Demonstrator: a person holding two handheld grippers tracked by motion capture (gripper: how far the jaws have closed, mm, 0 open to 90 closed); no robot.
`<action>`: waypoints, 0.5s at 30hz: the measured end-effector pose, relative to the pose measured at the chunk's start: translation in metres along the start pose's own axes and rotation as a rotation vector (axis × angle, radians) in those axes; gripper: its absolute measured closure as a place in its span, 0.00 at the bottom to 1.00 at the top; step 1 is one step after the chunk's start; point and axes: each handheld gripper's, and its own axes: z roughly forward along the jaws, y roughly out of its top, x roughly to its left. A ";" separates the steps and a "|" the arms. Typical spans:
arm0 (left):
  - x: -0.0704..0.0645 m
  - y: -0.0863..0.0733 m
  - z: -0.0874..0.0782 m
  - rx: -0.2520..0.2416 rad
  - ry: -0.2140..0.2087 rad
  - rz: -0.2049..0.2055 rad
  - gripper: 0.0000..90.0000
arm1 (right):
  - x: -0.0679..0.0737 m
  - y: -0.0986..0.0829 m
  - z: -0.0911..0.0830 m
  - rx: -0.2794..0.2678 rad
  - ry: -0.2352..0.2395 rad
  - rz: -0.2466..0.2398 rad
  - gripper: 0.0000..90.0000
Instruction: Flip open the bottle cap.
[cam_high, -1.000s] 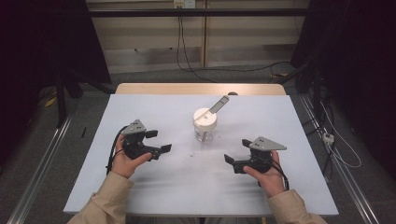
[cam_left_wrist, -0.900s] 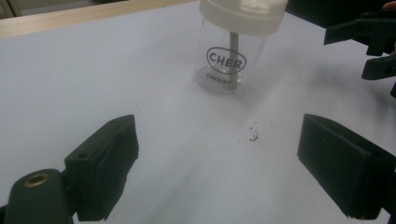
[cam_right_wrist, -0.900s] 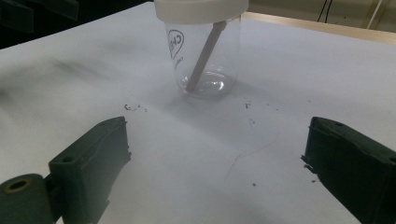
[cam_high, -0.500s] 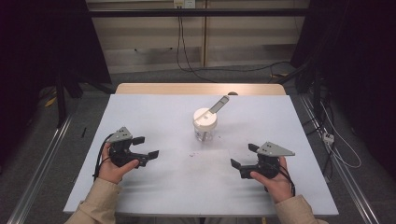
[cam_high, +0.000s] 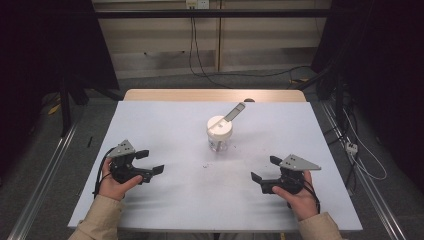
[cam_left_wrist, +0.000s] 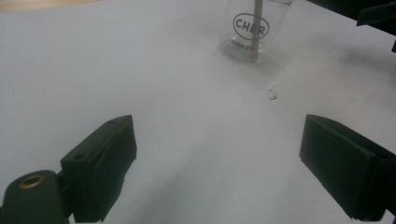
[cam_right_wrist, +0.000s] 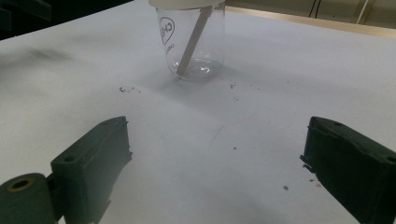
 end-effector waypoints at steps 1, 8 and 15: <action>0.000 -0.001 -0.001 -0.003 0.003 0.002 0.12 | 0.000 -0.001 -0.002 0.000 -0.003 -0.002 0.07; 0.003 -0.009 -0.007 0.009 0.017 0.001 0.12 | -0.002 -0.004 -0.009 0.001 -0.013 -0.006 0.08; 0.004 -0.014 -0.011 0.015 0.027 -0.002 0.12 | -0.006 -0.009 -0.014 0.008 -0.025 -0.008 0.08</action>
